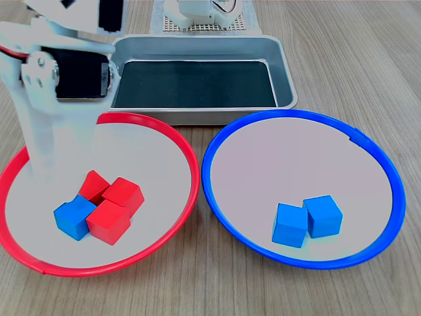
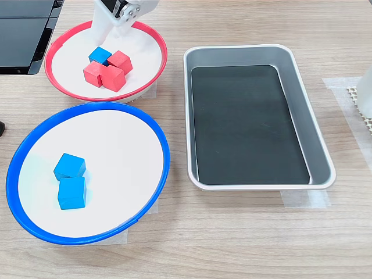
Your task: Relocate any blue block in the red dish to the blue dish, correcting any misplacements.
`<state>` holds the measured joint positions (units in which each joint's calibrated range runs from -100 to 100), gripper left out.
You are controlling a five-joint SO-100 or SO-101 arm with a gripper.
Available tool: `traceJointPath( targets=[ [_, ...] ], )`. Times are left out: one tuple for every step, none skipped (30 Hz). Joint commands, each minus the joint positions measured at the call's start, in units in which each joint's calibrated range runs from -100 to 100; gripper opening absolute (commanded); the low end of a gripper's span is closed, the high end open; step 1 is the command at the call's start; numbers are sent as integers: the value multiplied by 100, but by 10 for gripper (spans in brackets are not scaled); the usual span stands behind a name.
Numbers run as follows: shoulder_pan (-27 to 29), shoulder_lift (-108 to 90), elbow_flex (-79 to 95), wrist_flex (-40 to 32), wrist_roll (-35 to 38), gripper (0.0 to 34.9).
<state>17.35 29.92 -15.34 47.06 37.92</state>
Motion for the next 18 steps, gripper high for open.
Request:
traceJointPath(
  targets=[
    [-17,125,-474,52,15,127],
    [-17,176,-528,69,15,130],
    [-17,236,-601,77,15,133],
    [-17,287,-656,85,-5,138],
    [-17,330,-729,93,-10,140],
    [-26,381,-783,110,-10,141],
    [-26,415,-829,118,-10,141],
    [-36,458,-874,126,-5,142],
    [-36,492,-911,135,-5,144],
    [-45,526,-947,135,-5,144],
    [-45,560,-1002,135,-10,146],
    [-64,628,-1093,143,-10,147],
    [-73,662,-1120,143,-10,147],
    [-83,696,-1156,143,-10,147],
    [-92,713,-1184,143,-10,147],
    [-102,748,-1202,143,-10,147],
    [-111,765,-1220,143,-10,147],
    [-130,799,-1247,151,-10,147]
  ],
)
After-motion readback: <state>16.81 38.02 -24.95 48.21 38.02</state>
